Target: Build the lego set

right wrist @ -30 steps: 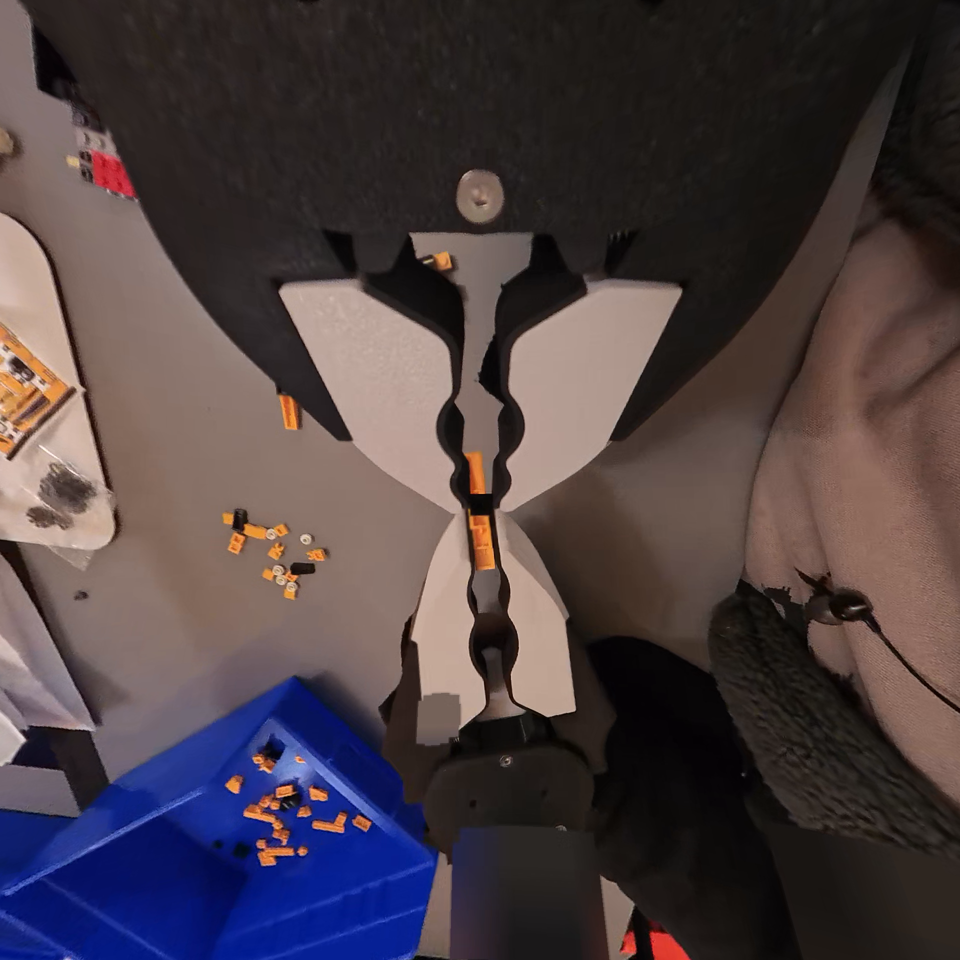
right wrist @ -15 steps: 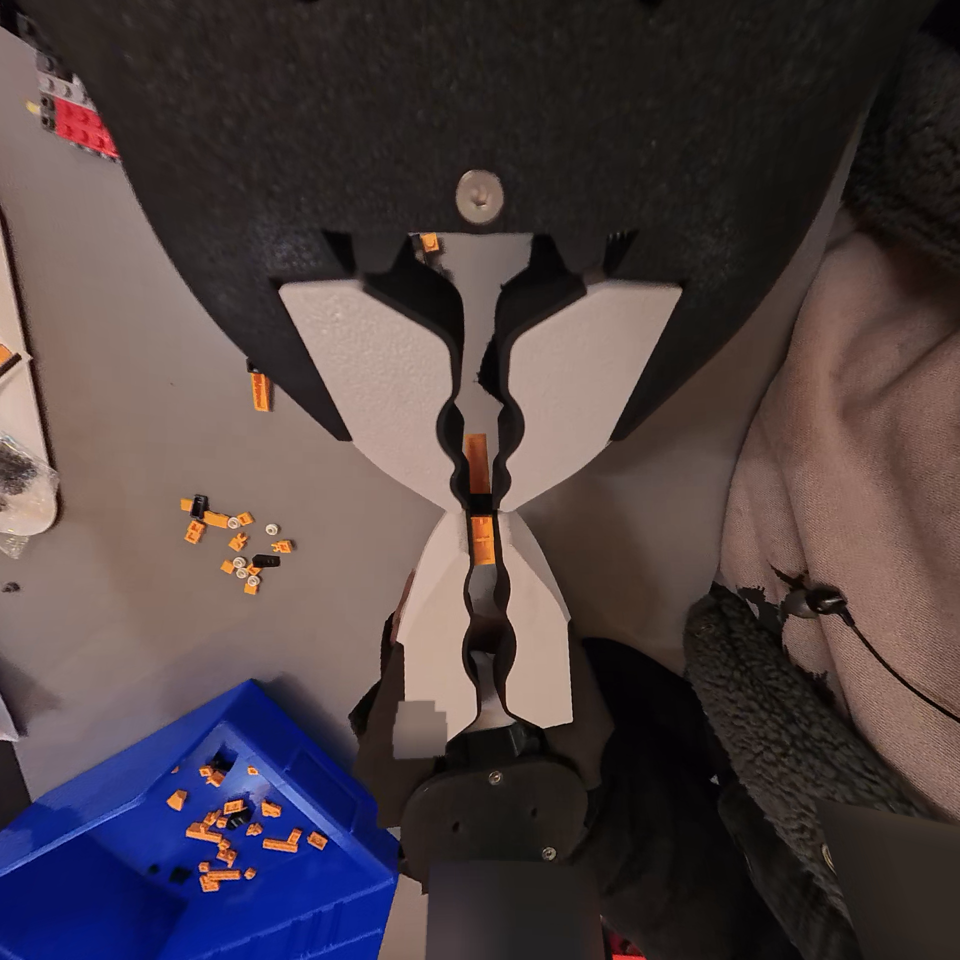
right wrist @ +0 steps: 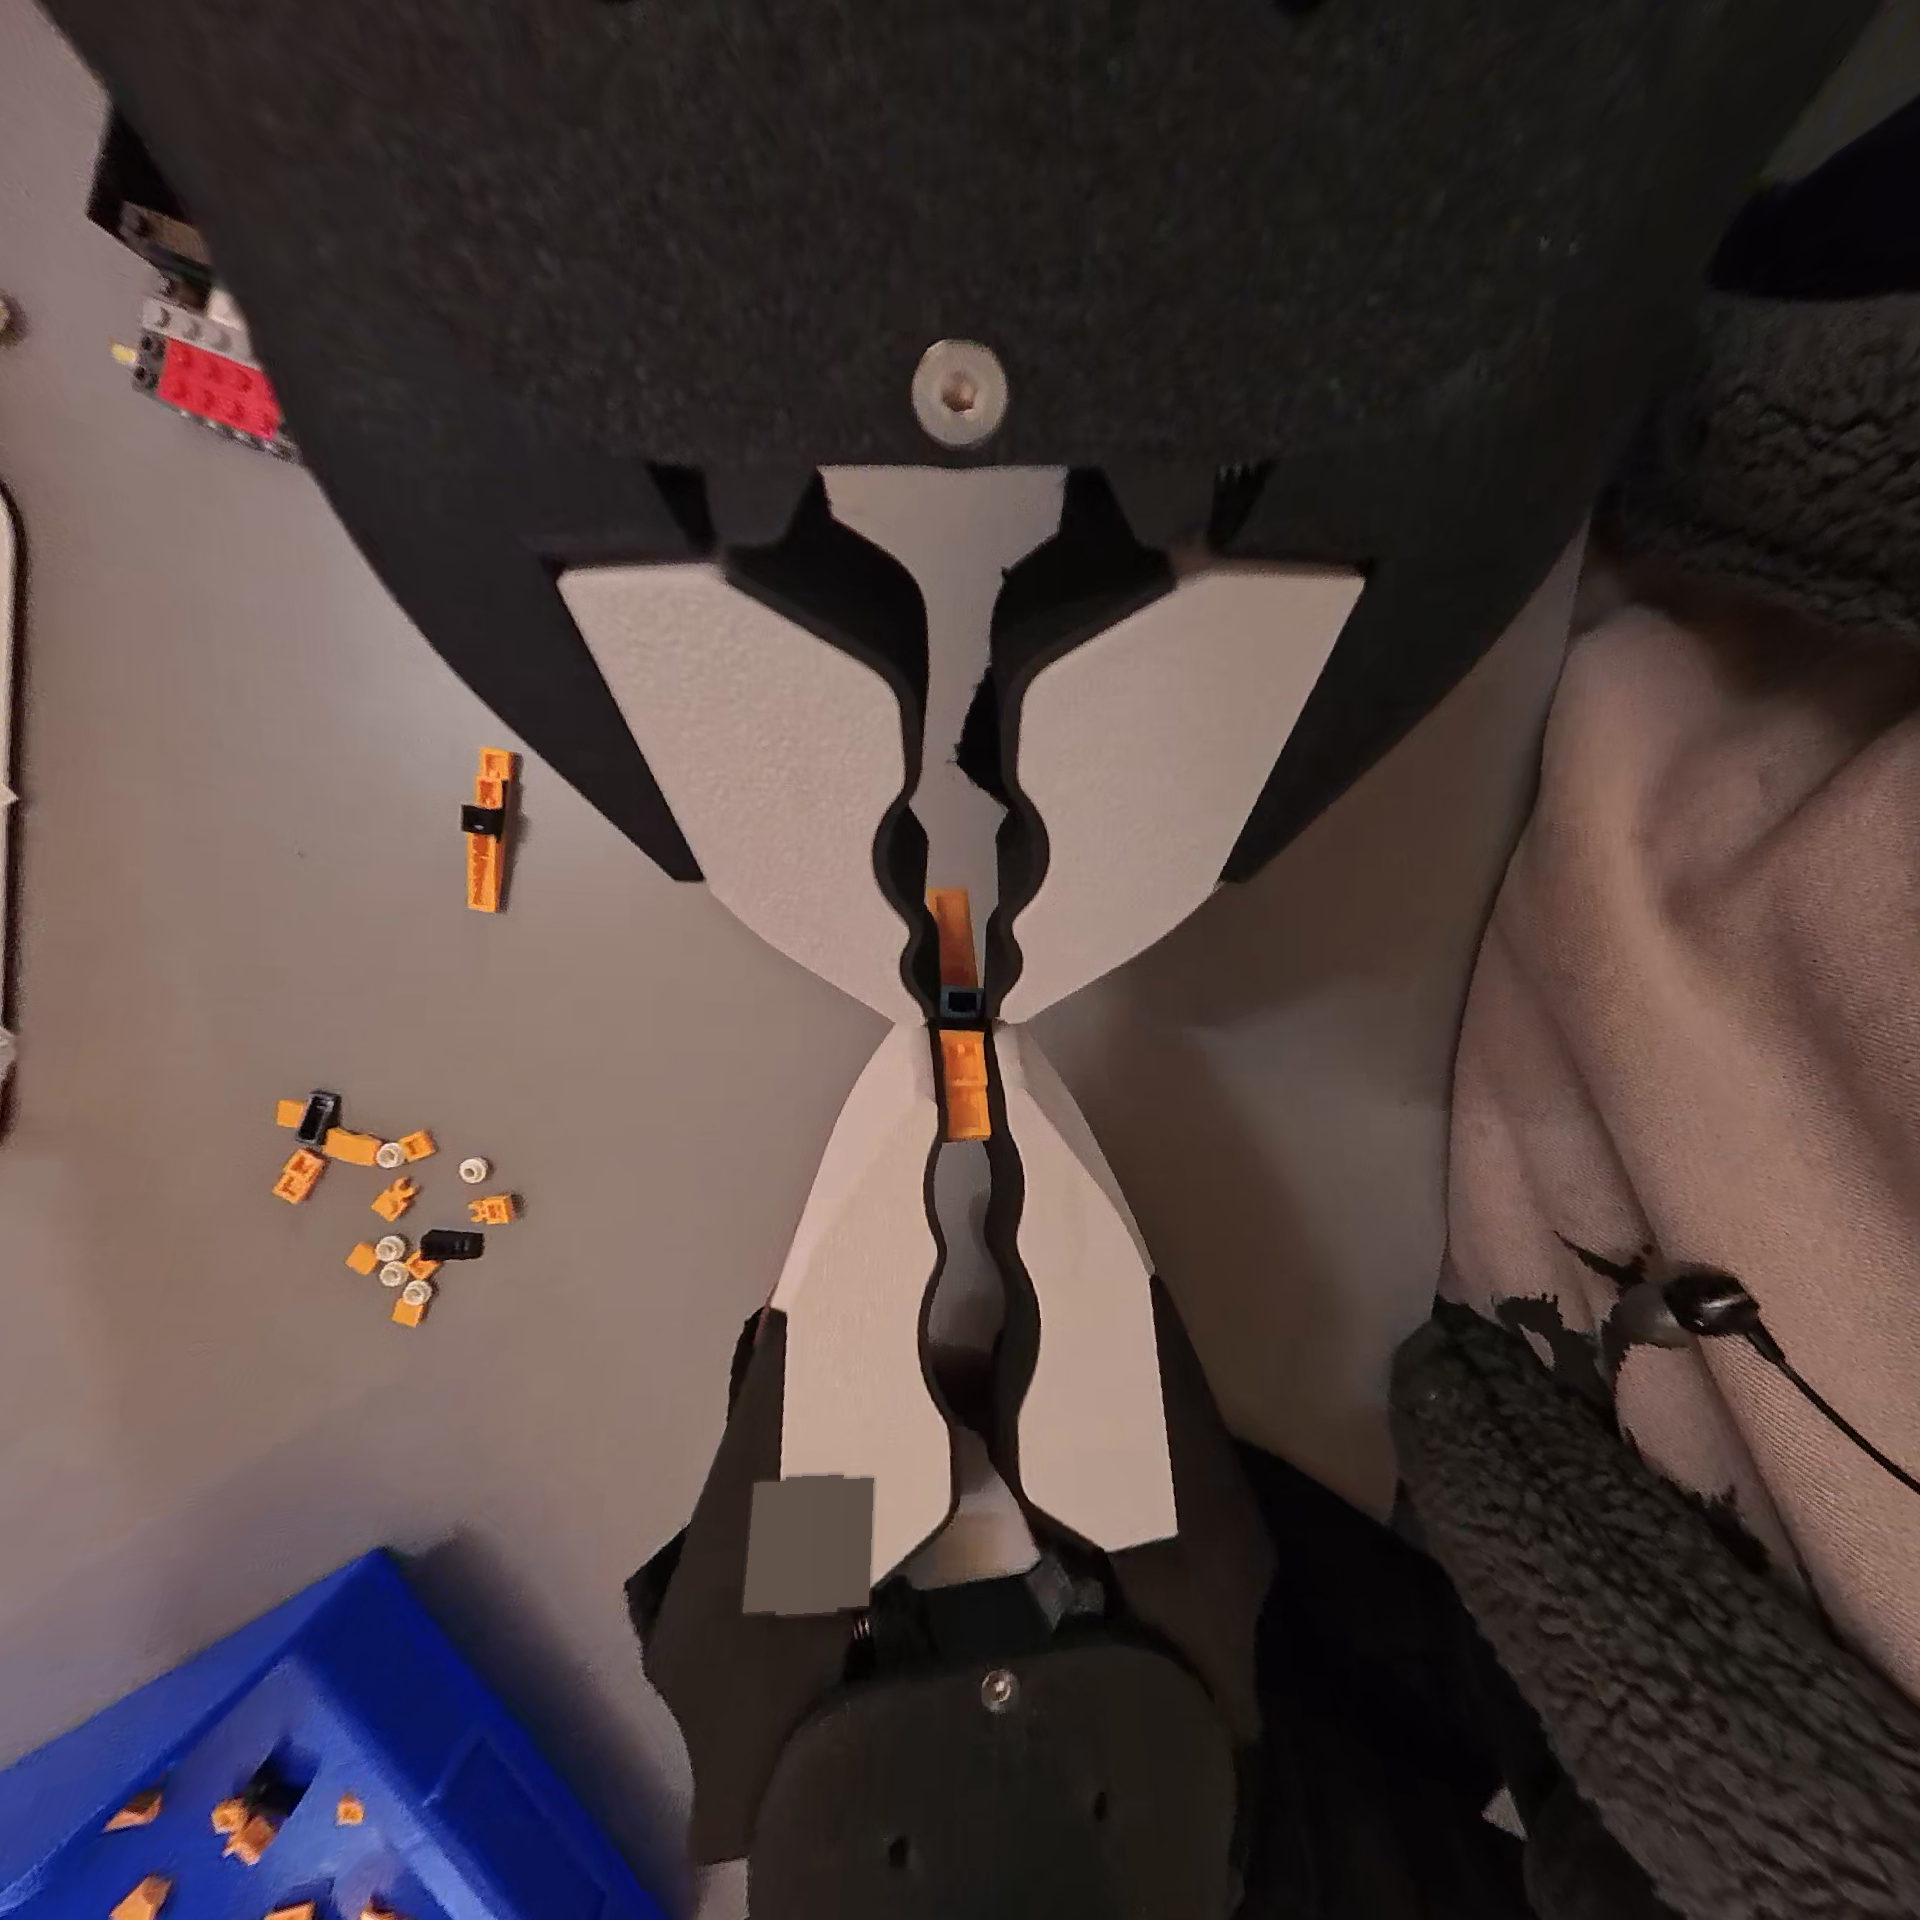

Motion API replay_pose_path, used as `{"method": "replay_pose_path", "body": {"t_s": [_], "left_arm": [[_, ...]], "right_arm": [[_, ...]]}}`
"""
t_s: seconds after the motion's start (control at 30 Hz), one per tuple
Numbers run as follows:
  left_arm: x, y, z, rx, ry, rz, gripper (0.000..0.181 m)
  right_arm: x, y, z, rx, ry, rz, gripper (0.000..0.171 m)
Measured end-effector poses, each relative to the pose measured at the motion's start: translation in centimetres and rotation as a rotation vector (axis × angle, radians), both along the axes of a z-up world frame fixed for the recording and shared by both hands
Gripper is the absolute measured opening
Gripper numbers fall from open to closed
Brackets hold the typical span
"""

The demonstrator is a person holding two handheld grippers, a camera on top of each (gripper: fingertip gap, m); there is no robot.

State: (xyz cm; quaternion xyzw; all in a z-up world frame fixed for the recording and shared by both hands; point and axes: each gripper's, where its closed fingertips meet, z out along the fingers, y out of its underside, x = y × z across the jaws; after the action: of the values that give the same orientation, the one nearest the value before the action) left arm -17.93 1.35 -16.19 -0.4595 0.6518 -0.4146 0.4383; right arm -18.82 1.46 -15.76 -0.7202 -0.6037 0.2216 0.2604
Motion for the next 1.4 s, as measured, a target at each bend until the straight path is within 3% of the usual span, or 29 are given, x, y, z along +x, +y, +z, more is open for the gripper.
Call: {"method": "replay_pose_path", "body": {"t_s": [0.63, 0.83, 1.03, 1.4], "left_arm": [[-0.7, 0.7, 2.6, -0.165, -0.134, -0.008, 0.008], [-1.0, 1.4, 3.5, -0.322, -0.174, -0.014, 0.008], [-1.1, 2.2, 3.9, -0.492, -0.183, -0.007, 0.008], [-1.2, 2.4, 4.0, -0.551, -0.182, -0.009, 0.008]], "right_arm": [[-0.7, 1.0, 3.0, 0.066, 0.020, 0.011, 0.017], [-0.9, 0.9, 3.9, 0.309, 0.089, 0.048, 0.028], [-1.0, 2.3, 3.5, 0.693, -0.011, 0.027, 0.033], [-1.6, 3.0, 3.5, 0.786, -0.015, -0.002, 0.022]]}}
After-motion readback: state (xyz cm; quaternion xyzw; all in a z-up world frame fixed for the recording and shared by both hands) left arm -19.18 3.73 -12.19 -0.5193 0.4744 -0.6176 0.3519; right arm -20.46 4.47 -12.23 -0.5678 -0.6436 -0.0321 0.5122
